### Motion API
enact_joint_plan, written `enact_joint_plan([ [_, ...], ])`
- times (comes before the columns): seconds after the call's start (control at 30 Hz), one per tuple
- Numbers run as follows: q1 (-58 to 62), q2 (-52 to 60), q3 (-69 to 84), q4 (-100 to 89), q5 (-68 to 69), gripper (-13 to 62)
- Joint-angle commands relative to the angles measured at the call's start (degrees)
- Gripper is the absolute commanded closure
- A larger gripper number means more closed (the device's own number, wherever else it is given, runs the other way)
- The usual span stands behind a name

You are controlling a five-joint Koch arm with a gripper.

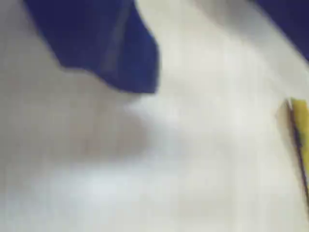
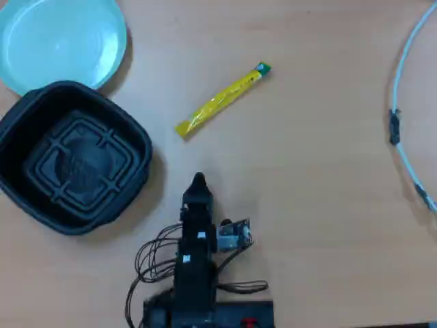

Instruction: Pick up the yellow instant coffee stick, then put it in the black bowl

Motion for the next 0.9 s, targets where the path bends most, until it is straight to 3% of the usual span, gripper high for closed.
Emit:
enact_joint_plan([
  [0.0,-2.64,5.36,4.22,0.35,-2.9,14.7],
  [0.63,-2.55,5.36,3.96,0.62,-2.9,14.7],
  [0.87,-2.55,5.45,-2.55,9.14,-6.94,14.7],
])
